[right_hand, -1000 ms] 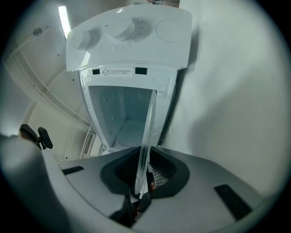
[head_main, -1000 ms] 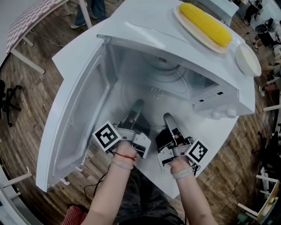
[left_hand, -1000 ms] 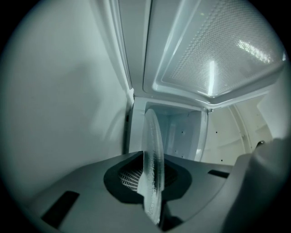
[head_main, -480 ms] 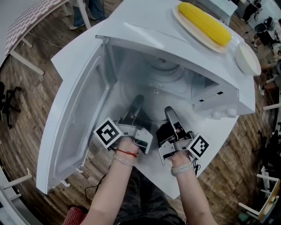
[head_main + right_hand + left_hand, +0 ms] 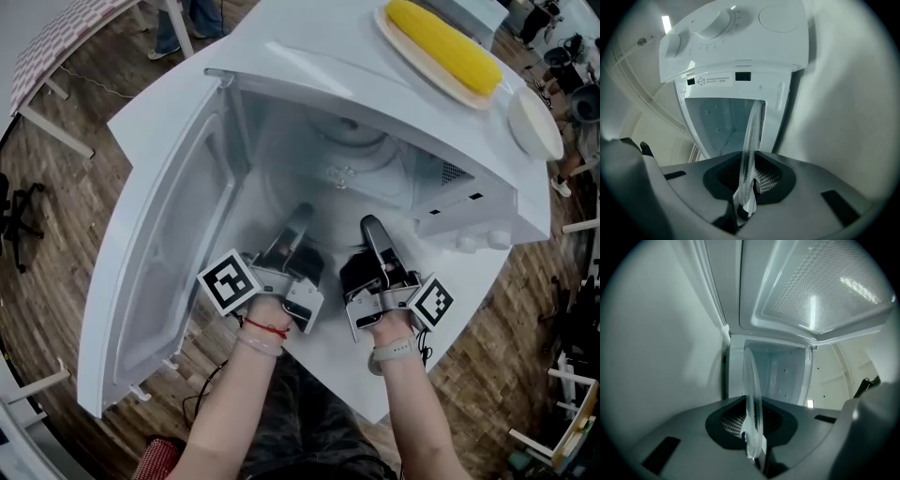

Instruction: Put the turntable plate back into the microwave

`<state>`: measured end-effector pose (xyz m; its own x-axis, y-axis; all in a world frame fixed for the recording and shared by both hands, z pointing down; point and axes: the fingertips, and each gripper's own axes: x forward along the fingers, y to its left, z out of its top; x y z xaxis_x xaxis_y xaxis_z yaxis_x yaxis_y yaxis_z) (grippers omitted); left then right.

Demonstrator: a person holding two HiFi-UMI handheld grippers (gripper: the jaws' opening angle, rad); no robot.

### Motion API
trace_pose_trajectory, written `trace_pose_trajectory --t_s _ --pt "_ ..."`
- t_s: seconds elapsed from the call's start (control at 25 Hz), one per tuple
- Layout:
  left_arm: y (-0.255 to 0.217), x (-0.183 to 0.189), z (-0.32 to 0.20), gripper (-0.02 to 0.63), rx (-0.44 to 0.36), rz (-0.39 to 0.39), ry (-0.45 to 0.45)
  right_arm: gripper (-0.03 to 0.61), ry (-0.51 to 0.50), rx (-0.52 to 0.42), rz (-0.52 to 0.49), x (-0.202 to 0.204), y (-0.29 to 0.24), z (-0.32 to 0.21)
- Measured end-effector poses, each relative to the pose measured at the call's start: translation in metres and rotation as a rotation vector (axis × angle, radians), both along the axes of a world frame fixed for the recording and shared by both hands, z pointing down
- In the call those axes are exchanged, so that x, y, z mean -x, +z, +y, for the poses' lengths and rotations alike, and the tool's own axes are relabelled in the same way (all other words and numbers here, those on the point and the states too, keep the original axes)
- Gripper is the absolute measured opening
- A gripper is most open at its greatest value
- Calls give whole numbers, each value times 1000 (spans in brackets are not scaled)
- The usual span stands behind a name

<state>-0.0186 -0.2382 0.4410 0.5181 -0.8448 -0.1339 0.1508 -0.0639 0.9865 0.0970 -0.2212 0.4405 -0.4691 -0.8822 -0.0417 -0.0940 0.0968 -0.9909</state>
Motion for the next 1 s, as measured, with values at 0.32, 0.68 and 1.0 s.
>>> trace_pose_trajectory --t_s 0.32,0.68,1.0 --pt "-2 -8 13 32 15 11 44 58 27 24 11 -6 1 -5" --pt "1 -12 13 32 62 78 -12 57 39 7 53 -11 -4 -4" --pt "3 -13 5 32 68 93 -34 63 33 5 75 -17 -5 10"
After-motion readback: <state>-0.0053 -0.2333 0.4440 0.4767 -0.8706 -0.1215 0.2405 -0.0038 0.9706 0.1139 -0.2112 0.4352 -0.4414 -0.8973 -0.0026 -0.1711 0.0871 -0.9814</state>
